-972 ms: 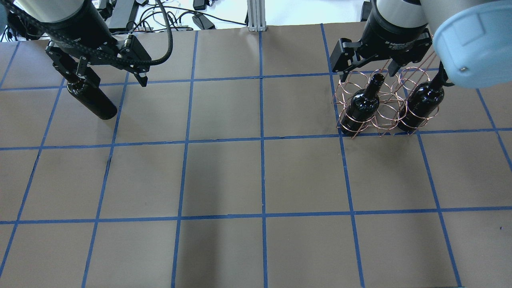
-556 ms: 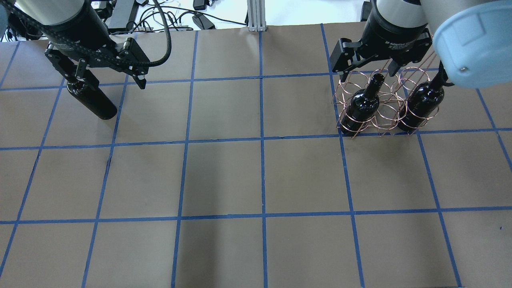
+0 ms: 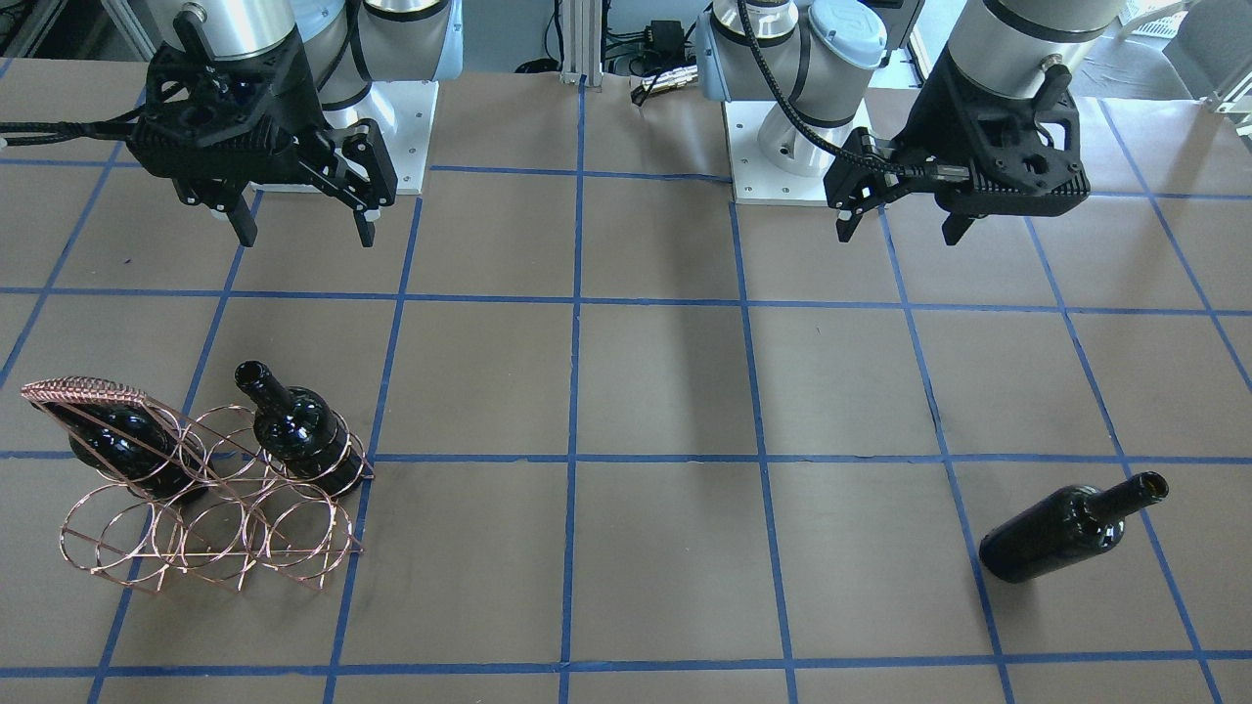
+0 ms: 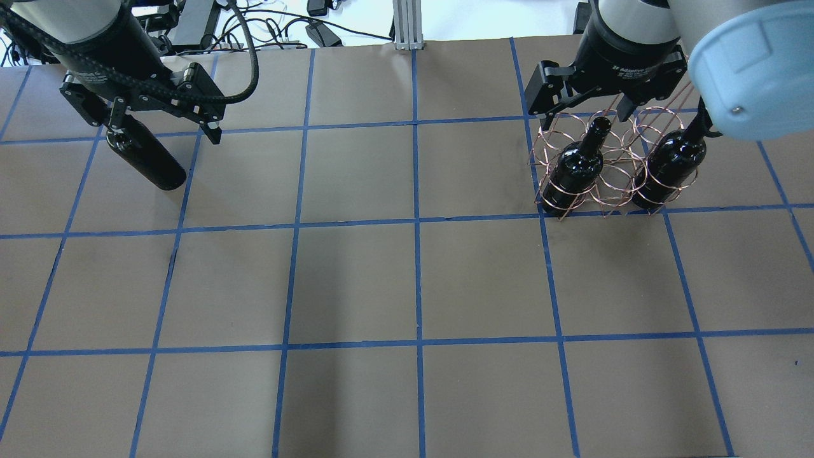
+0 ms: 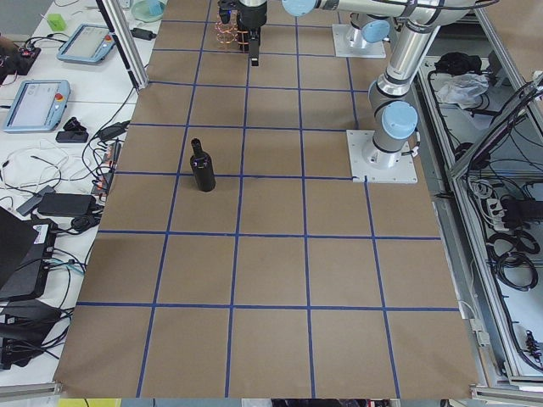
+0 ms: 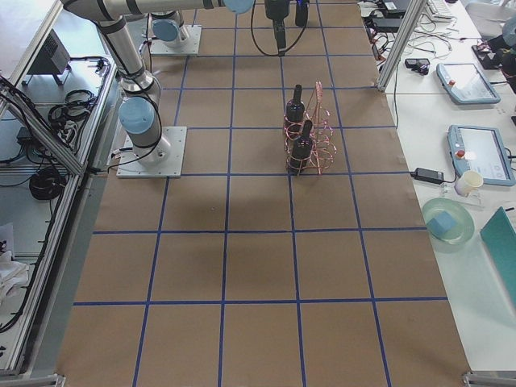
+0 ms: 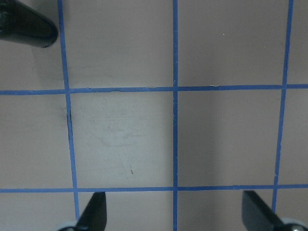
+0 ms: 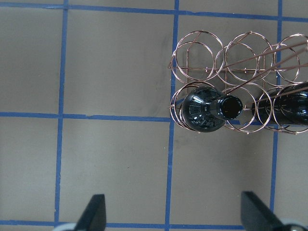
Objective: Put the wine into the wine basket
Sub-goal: 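Move the left gripper down over the lying dark wine bottle's neck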
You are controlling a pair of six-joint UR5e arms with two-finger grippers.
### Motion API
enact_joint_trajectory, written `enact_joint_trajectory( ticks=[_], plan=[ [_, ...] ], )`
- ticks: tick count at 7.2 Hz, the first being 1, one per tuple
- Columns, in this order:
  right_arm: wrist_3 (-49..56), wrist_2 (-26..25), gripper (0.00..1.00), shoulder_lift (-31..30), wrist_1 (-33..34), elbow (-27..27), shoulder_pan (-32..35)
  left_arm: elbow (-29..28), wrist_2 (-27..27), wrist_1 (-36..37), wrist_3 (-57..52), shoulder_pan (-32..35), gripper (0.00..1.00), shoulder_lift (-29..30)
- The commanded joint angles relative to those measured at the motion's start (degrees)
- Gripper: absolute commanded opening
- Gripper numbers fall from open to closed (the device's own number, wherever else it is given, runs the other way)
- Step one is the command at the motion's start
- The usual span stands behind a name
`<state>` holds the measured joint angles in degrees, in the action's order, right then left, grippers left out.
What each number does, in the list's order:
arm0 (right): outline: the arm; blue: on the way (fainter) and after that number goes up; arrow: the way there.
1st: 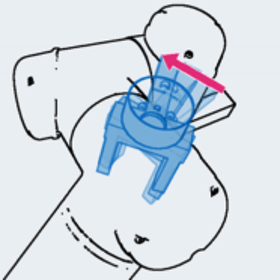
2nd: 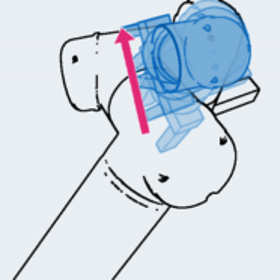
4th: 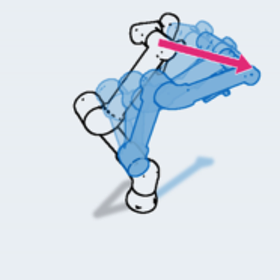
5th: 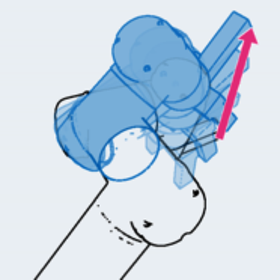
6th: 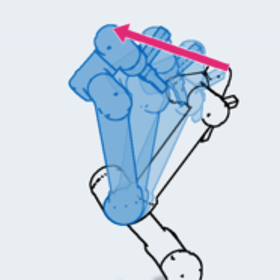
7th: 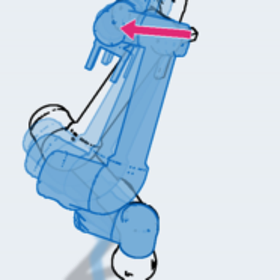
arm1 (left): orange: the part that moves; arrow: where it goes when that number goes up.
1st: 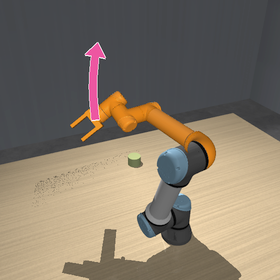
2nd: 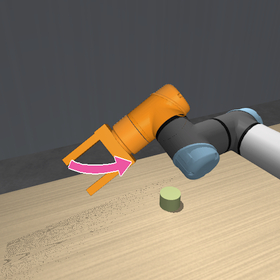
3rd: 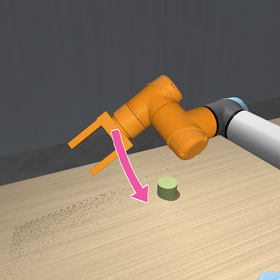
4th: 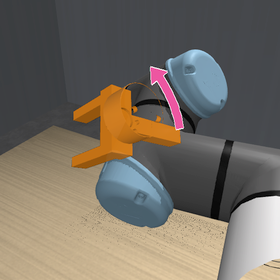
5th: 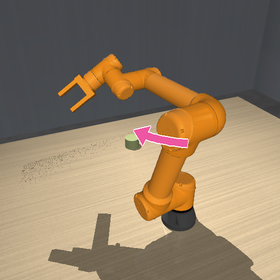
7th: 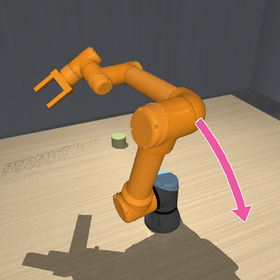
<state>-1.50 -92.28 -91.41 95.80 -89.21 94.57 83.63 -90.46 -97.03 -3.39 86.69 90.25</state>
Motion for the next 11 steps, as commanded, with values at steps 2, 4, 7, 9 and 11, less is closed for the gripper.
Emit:
enact_joint_trajectory(
  ticks=[2,4,7,9,11],
  plan=[
    [0.00,0.00,1.00,0.00,0.00,0.00,0.00,-0.22,0.81,1.14,-6.50,-4.84,1.00,2.10],
    [0.00,0.00,1.00,0.00,0.00,0.00,0.00,-1.18,0.20,7.91,-13.79,-9.85,1.00,4.66],
    [0.00,0.00,1.00,0.00,0.00,0.00,0.00,-6.09,0.20,8.53,-23.76,-17.68,1.00,9.48],
    [0.00,-0.09,1.00,0.00,0.00,0.00,0.00,-8.92,0.38,14.02,-27.52,-18.66,1.00,14.84],
    [0.00,-0.09,1.00,0.00,0.00,0.00,0.00,-9.80,0.99,15.29,-29.46,-19.89,1.00,18.54]
  ],
)
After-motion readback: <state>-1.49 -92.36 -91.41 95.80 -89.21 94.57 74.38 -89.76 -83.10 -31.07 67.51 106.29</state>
